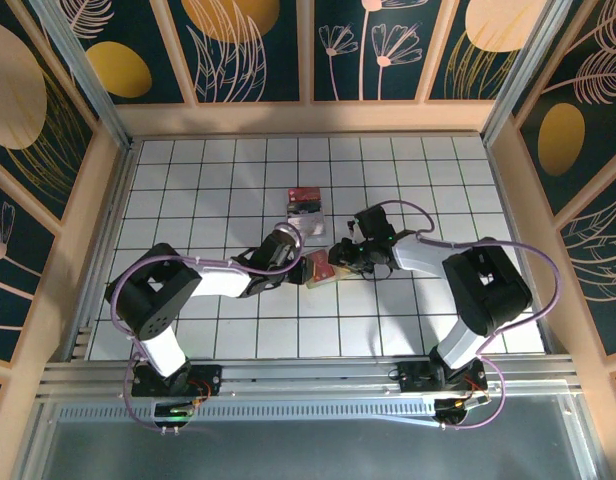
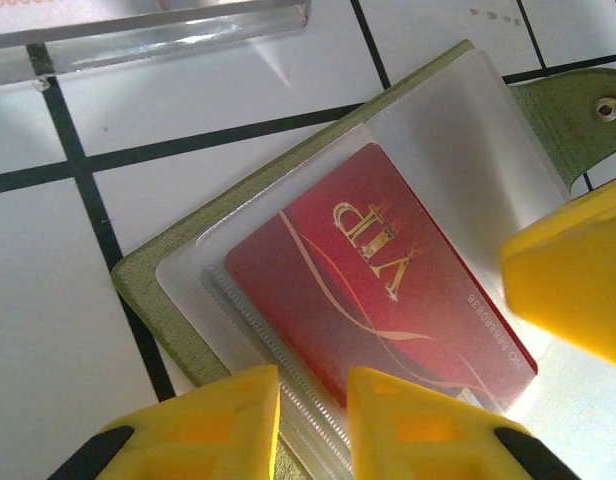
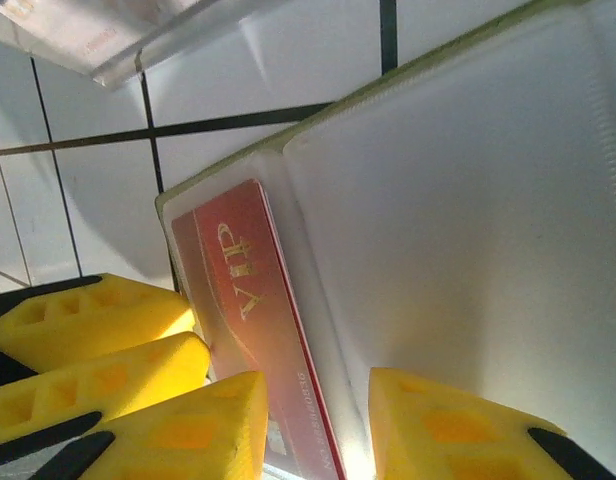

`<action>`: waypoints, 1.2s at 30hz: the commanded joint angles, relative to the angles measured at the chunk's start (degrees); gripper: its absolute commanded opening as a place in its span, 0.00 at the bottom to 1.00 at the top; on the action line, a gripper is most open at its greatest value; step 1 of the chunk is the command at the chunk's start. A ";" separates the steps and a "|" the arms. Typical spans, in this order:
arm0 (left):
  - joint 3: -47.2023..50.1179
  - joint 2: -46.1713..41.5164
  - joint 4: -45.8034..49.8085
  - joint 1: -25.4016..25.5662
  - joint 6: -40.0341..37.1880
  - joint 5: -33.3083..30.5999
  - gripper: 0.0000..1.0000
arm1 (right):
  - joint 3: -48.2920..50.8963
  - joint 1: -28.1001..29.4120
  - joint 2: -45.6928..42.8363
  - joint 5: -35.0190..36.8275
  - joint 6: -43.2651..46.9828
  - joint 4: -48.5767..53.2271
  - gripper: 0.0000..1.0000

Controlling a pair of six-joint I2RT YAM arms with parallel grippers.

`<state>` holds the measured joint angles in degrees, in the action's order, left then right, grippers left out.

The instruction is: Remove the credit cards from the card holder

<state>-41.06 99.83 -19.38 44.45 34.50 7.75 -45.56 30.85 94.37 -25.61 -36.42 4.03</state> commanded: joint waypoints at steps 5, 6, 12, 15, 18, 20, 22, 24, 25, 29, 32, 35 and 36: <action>-1.20 1.40 0.08 0.24 -0.85 0.88 0.22 | 0.92 0.17 2.35 -4.13 -0.75 -4.39 0.30; -1.22 1.37 0.29 0.26 -0.86 0.70 0.22 | 0.83 0.17 2.37 -4.42 -0.75 -4.60 0.29; -1.73 1.86 1.93 0.25 -0.64 -0.02 0.21 | 0.47 0.17 1.20 -5.50 -0.58 -5.16 0.27; -2.18 2.03 3.17 0.26 -0.61 -0.53 0.20 | 0.88 0.17 0.53 -7.29 -0.90 -6.65 0.26; -2.27 1.95 3.90 0.29 -0.51 -0.74 0.19 | 1.62 -0.26 0.36 -10.08 -1.75 -9.12 0.25; -2.27 1.95 4.27 0.28 -0.31 -0.97 0.19 | 2.04 -0.53 0.46 -11.72 -2.30 -10.64 0.24; -2.29 1.95 4.52 0.28 -0.22 -1.04 0.18 | 2.32 -0.70 0.79 -12.74 -2.64 -11.85 0.24; -2.36 2.02 4.53 0.28 -0.14 -0.75 0.18 | 2.71 -0.79 1.14 -13.47 -3.08 -12.91 0.23; -2.36 1.96 4.57 0.22 -0.12 -0.59 0.18 | 2.91 -0.92 1.41 -13.83 -3.40 -13.66 0.23; -2.56 2.07 4.61 0.29 0.02 0.12 0.16 | 3.53 -1.46 1.66 -14.65 -4.18 -15.78 0.20; -2.38 1.75 4.63 0.23 -0.04 0.34 0.16 | 3.90 -2.04 1.52 -14.65 -4.59 -16.96 0.19; -2.28 1.52 4.59 0.25 -0.05 0.76 0.16 | 4.25 -2.50 1.51 -14.73 -5.34 -19.12 0.18; -2.27 1.51 4.38 0.22 -0.05 0.98 0.16 | 4.26 -2.63 1.69 -14.78 -5.61 -19.93 0.18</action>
<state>-42.94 100.57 -17.45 44.25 34.54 5.98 -41.19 28.32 95.96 -36.77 -40.62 -8.32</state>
